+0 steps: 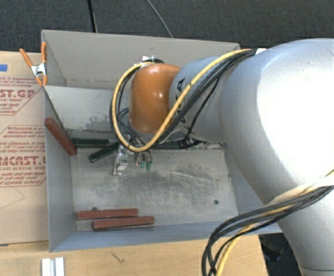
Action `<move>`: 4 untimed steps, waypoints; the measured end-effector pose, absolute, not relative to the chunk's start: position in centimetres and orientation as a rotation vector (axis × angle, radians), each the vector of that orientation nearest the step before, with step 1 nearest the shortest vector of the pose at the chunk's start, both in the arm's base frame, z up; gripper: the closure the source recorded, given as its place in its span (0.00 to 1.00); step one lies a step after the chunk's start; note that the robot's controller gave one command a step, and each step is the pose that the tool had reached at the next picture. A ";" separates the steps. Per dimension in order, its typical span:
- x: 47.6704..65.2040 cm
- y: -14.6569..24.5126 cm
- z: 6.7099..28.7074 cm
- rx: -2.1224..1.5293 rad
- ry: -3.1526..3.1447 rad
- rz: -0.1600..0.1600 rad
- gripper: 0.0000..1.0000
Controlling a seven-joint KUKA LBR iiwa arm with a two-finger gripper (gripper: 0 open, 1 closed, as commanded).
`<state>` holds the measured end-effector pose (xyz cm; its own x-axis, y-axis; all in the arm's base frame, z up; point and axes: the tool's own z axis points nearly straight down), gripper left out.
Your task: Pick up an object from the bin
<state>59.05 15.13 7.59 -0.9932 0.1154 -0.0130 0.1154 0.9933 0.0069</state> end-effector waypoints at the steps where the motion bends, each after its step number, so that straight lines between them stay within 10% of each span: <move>1: 57.6 12.3 9.8 0.015 3.145 0.001 1.00; 2: 57.1 11.1 16.0 -0.393 3.119 0.000 1.00; 3: 53.3 22.2 10.7 -0.479 3.108 0.006 0.00; 4: 53.5 22.0 10.8 -0.472 3.105 0.003 0.00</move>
Offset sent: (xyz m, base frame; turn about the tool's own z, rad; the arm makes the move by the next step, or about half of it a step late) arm -0.0217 -0.0448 0.1090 -0.4084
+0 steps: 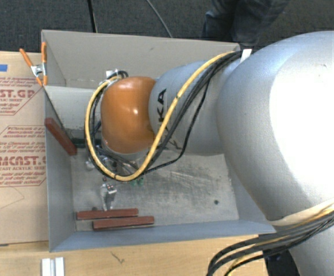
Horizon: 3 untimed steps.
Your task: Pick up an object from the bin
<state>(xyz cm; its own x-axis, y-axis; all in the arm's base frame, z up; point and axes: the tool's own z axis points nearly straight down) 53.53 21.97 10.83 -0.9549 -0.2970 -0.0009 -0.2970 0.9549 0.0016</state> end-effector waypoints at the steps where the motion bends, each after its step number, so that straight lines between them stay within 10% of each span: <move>1: 51.9 22.1 10.2 -0.573 3.085 0.001 0.00; 2: 48.6 21.4 9.7 -0.704 3.062 0.001 0.00; 3: 48.7 20.8 7.5 -0.626 3.058 0.010 1.00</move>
Offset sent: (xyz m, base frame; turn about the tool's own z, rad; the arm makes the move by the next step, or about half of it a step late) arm -0.0514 -0.0071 -0.0107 -0.1540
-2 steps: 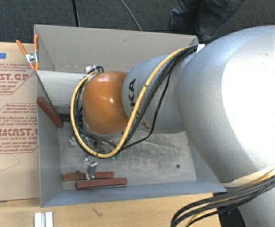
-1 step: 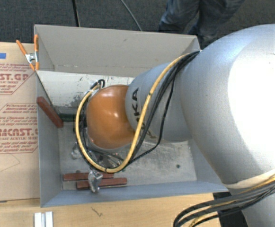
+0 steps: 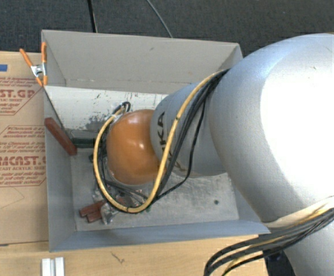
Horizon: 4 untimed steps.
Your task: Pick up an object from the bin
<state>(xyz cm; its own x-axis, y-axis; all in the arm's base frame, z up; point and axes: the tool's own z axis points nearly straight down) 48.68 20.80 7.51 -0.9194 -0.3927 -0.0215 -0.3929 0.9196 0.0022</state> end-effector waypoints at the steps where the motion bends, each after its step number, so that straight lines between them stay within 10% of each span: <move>1: 48.7 20.8 7.5 -0.626 3.058 0.011 1.00; 4: 48.7 20.8 7.5 -0.625 3.058 0.011 1.00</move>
Offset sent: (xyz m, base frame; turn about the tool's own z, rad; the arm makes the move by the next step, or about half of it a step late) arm 0.0000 0.0000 0.0000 0.0000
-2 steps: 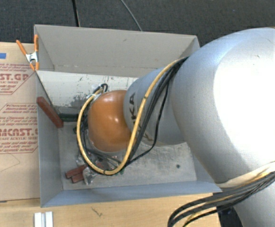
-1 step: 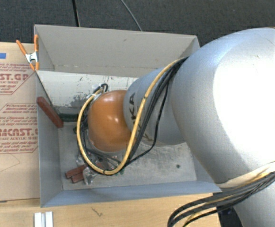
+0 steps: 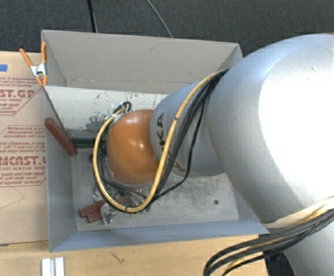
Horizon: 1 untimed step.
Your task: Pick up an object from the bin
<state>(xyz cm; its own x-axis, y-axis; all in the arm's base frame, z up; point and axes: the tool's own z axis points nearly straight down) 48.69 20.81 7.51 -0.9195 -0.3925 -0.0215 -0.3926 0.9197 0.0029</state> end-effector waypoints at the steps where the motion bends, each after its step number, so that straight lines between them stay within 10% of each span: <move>1: 49.3 21.2 22.9 -0.640 3.073 0.001 1.00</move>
Offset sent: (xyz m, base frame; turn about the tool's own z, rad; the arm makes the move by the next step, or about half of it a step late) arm 0.0000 0.0000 0.0000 0.0000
